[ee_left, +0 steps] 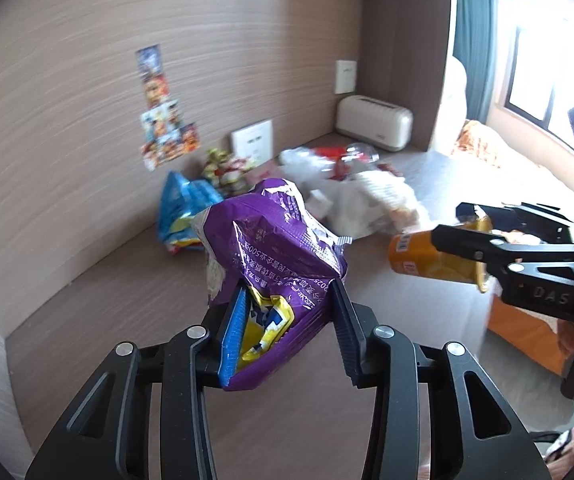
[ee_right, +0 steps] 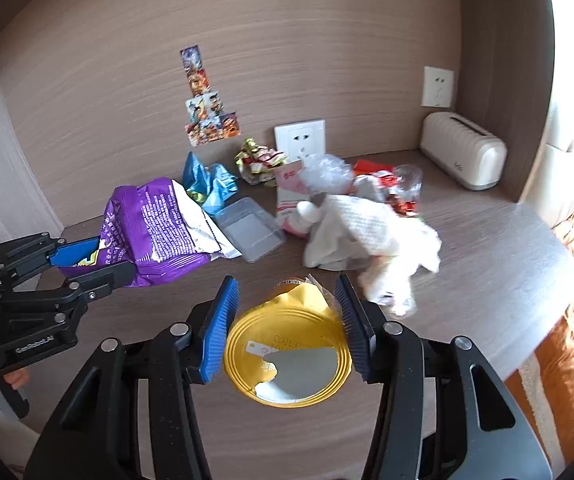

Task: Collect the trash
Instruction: 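Carry the purple bag and yellow can over the white wastebasket with both grippers, then open both grippers to drop the bag and can into the wastebasket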

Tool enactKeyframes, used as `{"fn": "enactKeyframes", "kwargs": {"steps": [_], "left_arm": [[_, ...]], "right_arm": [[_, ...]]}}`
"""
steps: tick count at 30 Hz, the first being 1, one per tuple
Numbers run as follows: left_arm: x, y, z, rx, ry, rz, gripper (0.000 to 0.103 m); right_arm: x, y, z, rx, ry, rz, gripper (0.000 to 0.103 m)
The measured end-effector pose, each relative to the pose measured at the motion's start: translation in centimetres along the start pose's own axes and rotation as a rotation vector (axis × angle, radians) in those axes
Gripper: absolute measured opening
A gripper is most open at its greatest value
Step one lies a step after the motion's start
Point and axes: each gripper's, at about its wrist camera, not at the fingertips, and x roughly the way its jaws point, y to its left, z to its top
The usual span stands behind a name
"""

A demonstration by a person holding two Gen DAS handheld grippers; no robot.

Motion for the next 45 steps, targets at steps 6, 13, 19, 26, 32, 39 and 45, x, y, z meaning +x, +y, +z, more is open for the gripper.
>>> {"fn": "enactKeyframes", "kwargs": {"steps": [6,13,19,26,32,39,45], "left_arm": [[-1.0,-6.3,1.9,0.063,-0.037,-0.128,0.038],[0.8,-15.7,3.0,0.200,-0.025,-0.306,0.037],[4.7,-24.1,2.0,0.302,0.046,-0.453,0.037],[13.0,-32.3,-1.9,0.347,0.211,-0.558,0.036],[22.8,-38.4,-8.0,0.367,0.357,-0.598,0.036],[33.7,-42.7,-16.9,0.435,0.490,-0.603,0.036],[40.6,-45.0,-23.3,0.456,0.576,-0.601,0.080]], "right_arm": [[-5.4,-4.6,-0.7,0.037,-0.044,-0.095,0.050],[-10.6,-12.1,-4.0,0.147,-0.015,-0.285,0.049],[-12.5,-18.5,-8.2,0.268,0.036,-0.410,0.047],[-11.5,-26.3,-13.8,0.448,0.082,-0.482,0.046],[-5.6,-32.5,-20.7,0.562,0.162,-0.467,0.046],[4.3,-37.9,-30.6,0.601,0.277,-0.424,0.045],[11.7,-39.9,-38.0,0.584,0.395,-0.377,0.054]]}}
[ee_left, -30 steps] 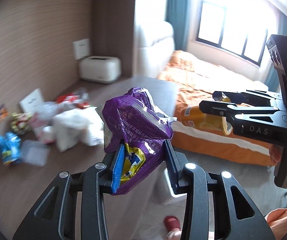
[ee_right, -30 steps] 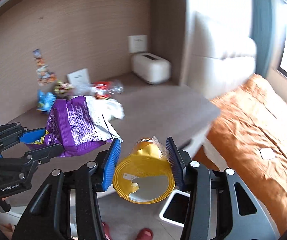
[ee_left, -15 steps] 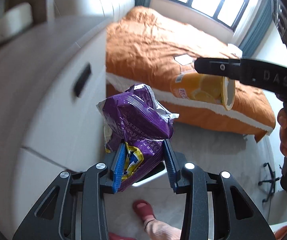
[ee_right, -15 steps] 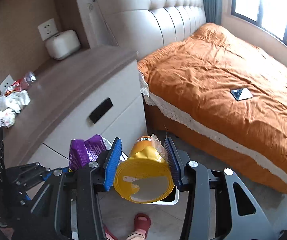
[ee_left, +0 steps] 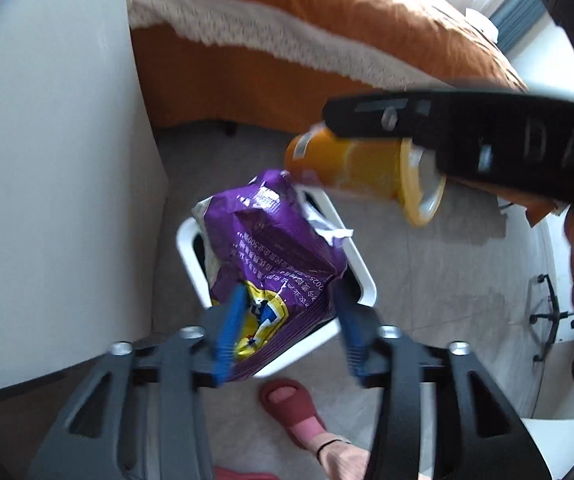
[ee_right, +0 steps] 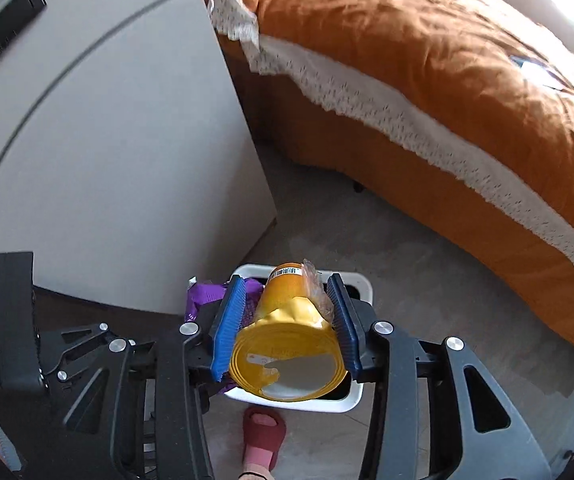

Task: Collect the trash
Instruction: 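Open both grippers to drop the bag and can into the wastebasket, then move both open grippers back toward the desk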

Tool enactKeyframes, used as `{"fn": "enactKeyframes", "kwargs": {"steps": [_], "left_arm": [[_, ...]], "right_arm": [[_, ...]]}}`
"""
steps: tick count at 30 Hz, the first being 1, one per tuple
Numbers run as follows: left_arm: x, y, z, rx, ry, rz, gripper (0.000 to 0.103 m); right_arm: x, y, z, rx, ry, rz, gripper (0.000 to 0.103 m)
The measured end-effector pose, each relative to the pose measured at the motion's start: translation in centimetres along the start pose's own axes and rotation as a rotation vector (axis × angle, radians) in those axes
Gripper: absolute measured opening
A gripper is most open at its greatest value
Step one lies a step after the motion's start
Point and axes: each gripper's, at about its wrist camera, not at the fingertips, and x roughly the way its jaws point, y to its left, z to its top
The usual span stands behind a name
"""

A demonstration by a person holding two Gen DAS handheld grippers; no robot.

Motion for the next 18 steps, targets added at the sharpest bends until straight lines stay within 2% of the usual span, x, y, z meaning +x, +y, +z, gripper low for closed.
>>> {"fn": "enactKeyframes", "kwargs": {"steps": [1,2,6,11,15,18], "left_arm": [[1.1,0.3,-0.3,-0.013,0.004,-0.001,0.096],[1.9,0.5,-0.4,-0.016,0.001,0.008,0.098],[3.7,0.6,-0.9,-0.012,0.010,0.033,0.098],[1.9,0.4,-0.8,-0.016,-0.007,0.066,0.098],[-2.0,-0.6,-0.2,-0.027,-0.056,0.081,0.098],[-6.4,-1.9,0.6,-0.034,-0.106,0.101,0.098]], "right_arm": [[1.3,-0.3,-0.5,-0.006,0.015,-0.006,0.088],[2.3,-0.5,-1.0,-0.008,0.022,-0.001,0.097],[4.5,-1.1,-2.4,-0.017,0.051,-0.023,0.098],[2.2,-1.1,-2.3,-0.003,0.022,-0.028,0.098],[-2.7,-0.3,-1.3,0.003,-0.026,-0.026,0.098],[-7.5,0.5,-0.1,0.010,-0.074,-0.012,0.098]]}}
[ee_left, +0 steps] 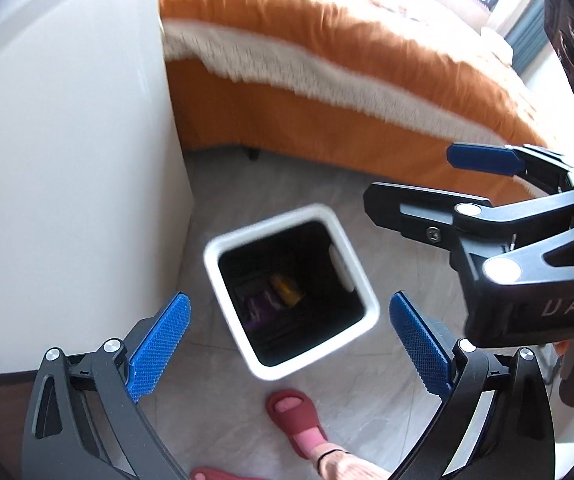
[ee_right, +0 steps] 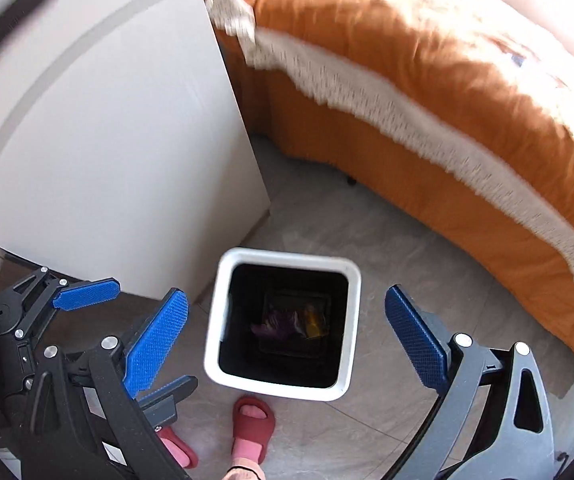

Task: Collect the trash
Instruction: 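Move both open grippers back toward the desk, then grasp the clear plastic box with the left gripper while the right grasps the white plastic bag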

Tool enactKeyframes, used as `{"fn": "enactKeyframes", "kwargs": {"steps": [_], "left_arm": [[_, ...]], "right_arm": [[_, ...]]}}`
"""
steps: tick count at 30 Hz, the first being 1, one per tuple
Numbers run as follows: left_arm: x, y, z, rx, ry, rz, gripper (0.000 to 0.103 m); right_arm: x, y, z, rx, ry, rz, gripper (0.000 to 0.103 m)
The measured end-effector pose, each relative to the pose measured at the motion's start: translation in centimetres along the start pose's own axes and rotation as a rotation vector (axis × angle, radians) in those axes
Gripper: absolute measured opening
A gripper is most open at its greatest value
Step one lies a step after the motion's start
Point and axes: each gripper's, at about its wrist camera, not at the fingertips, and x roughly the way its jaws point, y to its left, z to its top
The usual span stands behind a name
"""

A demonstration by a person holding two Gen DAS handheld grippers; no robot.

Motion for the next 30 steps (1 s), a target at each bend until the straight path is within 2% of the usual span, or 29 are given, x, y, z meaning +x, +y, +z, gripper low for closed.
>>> {"fn": "enactKeyframes", "kwargs": {"steps": [6,9,14,15,20,25,30], "left_arm": [[-12.8,-1.9,2.7,-0.043,-0.140,0.054,0.098],[-18.5,-2.3,3.3,-0.066,-0.216,0.110,0.098],[-28.1,-1.1,3.2,-0.160,-0.341,0.242,0.098],[-30.1,-0.6,2.9,-0.180,-0.370,0.289,0.098],[-37.3,2.5,0.6,-0.267,-0.454,0.484,0.098],[-42.8,7.4,-2.6,-0.364,-0.484,0.640,0.098],[-45.5,13.1,-5.3,-0.410,-0.468,0.734,0.098]], "right_arm": [[-11.8,2.5,3.8,-0.040,-0.165,0.037,0.098],[-17.1,4.4,6.0,-0.086,-0.248,0.099,0.098],[-23.5,8.7,9.0,-0.200,-0.367,0.203,0.098],[-24.7,10.0,9.6,-0.225,-0.390,0.236,0.098],[-28.0,16.5,11.3,-0.350,-0.452,0.367,0.098],[-29.4,22.9,11.7,-0.447,-0.456,0.469,0.098],[-28.8,28.7,11.3,-0.511,-0.428,0.500,0.098]]}}
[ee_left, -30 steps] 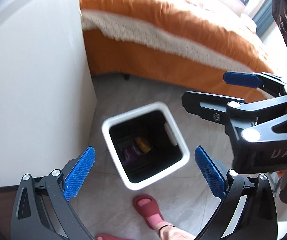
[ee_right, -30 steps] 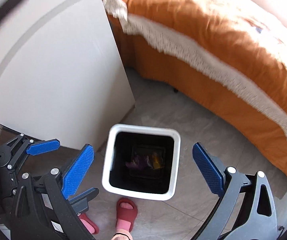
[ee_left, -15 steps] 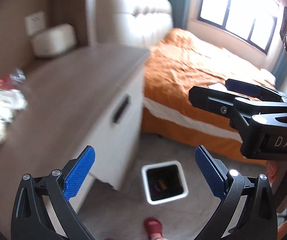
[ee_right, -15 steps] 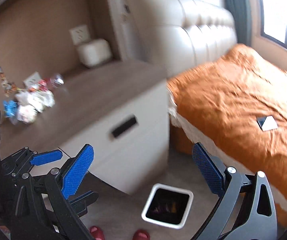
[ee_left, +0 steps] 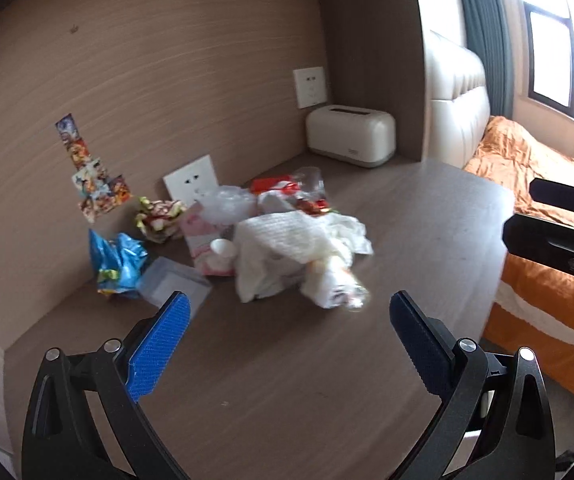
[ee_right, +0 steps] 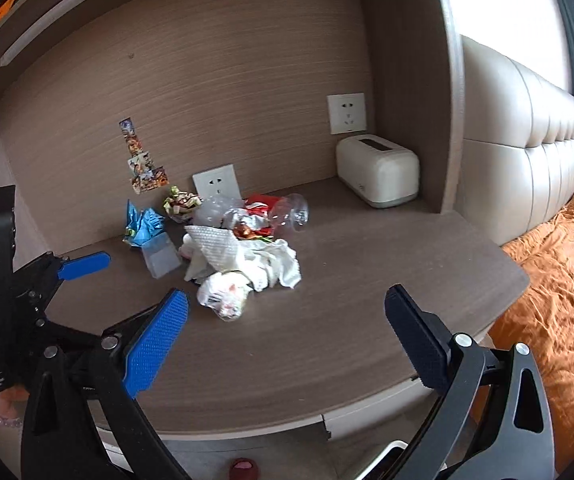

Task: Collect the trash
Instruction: 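Grasp the clear plastic box with the left gripper while the right grasps the white plastic bag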

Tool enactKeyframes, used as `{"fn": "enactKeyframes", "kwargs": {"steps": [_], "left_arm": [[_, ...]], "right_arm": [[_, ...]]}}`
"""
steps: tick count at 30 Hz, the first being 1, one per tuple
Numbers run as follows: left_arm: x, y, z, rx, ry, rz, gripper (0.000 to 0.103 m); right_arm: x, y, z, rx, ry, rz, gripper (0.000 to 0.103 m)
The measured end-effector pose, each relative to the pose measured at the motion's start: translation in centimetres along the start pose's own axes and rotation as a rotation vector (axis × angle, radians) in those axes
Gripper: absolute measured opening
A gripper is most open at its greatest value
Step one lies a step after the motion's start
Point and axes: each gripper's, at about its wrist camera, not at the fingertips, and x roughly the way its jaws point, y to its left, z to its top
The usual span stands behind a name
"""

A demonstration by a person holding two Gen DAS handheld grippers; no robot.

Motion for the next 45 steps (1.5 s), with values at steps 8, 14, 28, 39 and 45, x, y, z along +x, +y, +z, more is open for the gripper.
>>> {"fn": "enactKeyframes", "kwargs": {"steps": [8,14,28,39,45], "left_arm": [[6.4,7.1,0.0,0.131,0.030,0.068,0.098],[9.6,10.6,0.4,0.132,0.035,0.032,0.098],[16.2,13.5,-0.3,0.150,0.176,-0.133,0.098],[16.1,12.8,-0.9,0.111,0.217,-0.248,0.089],[11.9,12.2,-0.4,0.085,0.175,-0.237,0.089]], "right_arm": [[7.3,4.0,-0.1,0.026,0.105,-0.021,0.098],[11.6,5.4,-0.8,0.059,0.174,-0.054,0.098],[15.4,5.9,-1.9,0.101,0.225,-0.124,0.098],[15.4,5.6,-2.6,0.113,0.257,-0.154,0.043],[11.6,6.2,-1.6,0.086,0.238,-0.126,0.043]]}}
